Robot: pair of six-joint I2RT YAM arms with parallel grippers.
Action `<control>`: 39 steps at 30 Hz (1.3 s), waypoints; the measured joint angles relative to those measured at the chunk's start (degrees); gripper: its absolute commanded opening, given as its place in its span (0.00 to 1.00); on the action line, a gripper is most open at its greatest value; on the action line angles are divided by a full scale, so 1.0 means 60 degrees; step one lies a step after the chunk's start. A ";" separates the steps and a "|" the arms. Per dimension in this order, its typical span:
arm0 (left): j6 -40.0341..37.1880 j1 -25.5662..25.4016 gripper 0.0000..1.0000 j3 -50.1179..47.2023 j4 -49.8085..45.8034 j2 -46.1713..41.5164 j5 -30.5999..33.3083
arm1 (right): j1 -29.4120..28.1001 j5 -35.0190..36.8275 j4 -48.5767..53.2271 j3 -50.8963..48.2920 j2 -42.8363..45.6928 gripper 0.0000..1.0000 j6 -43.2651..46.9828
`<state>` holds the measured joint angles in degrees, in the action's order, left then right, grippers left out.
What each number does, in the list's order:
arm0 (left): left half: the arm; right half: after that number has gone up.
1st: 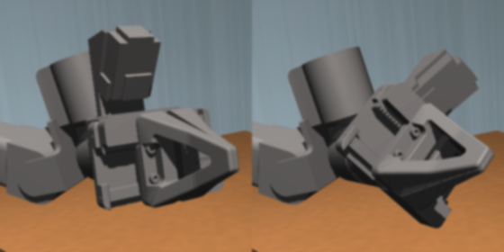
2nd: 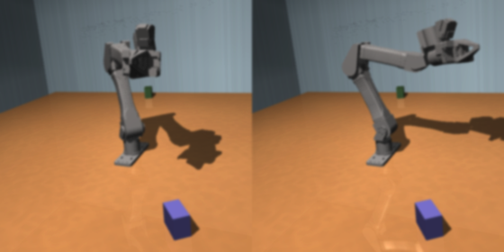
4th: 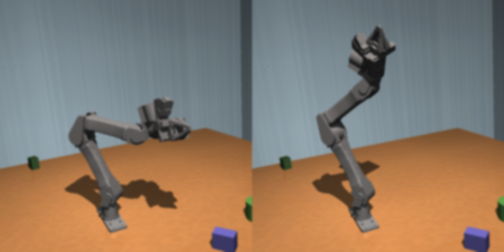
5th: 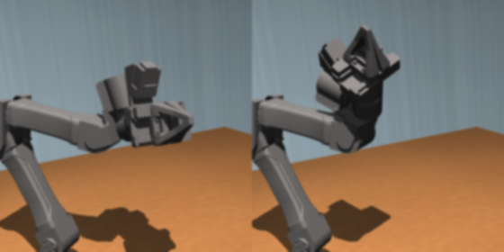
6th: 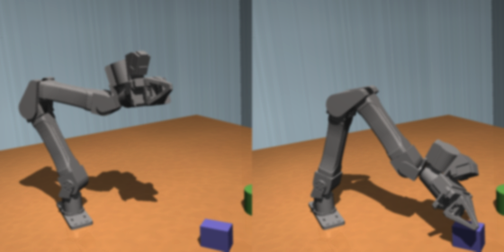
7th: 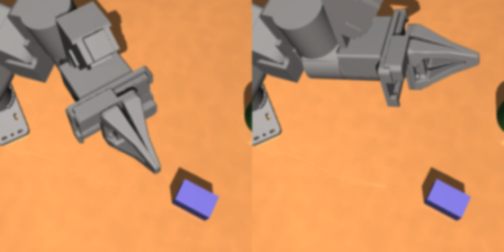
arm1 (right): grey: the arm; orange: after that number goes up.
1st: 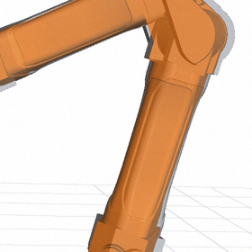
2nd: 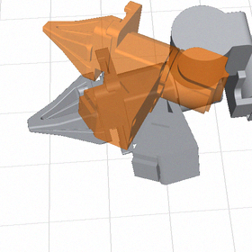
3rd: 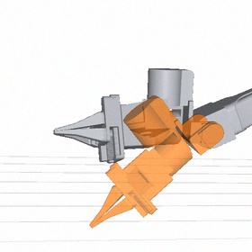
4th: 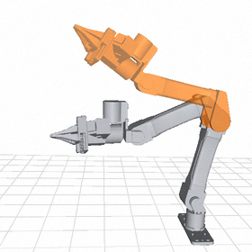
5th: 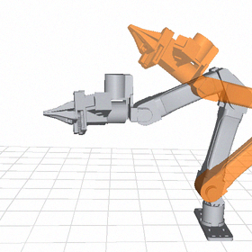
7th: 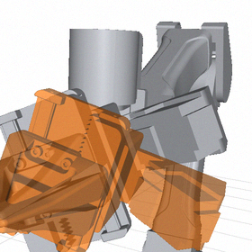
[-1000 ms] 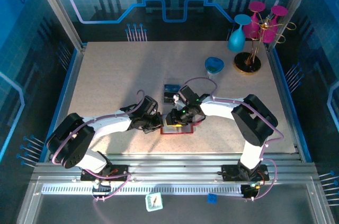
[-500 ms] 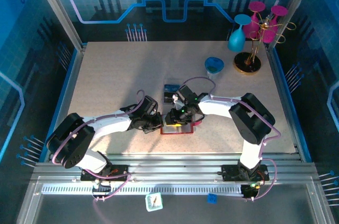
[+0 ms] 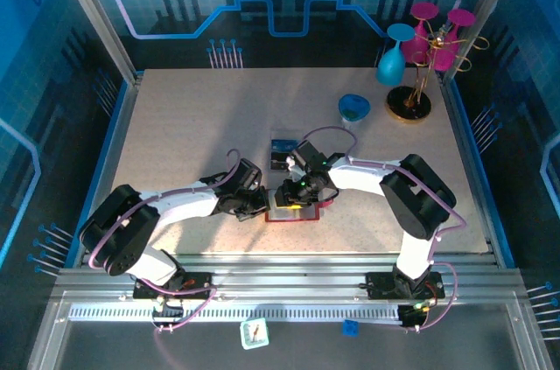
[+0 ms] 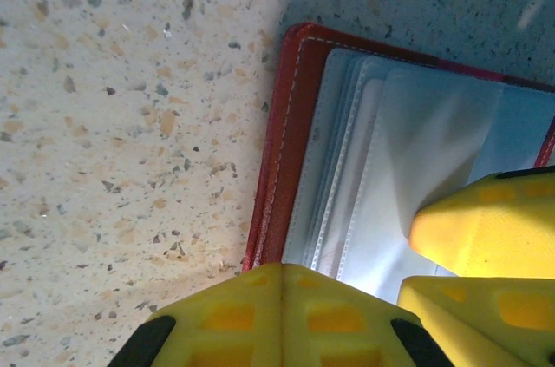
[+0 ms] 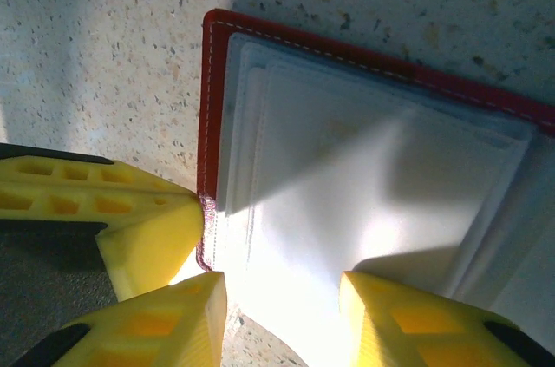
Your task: Take the credit cards out of the card holder
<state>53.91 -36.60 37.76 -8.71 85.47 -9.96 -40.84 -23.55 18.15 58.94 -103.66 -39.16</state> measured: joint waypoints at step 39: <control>0.0251 0.0000 0.23 0.0455 0.0404 0.0463 -0.0499 | 0.0907 -0.1078 -0.2073 -0.2000 0.0787 0.39 -0.0641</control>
<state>55.42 -36.60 40.49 -6.28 88.25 -12.95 -35.40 -30.02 5.72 46.94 -98.94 -43.00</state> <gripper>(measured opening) 0.210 0.396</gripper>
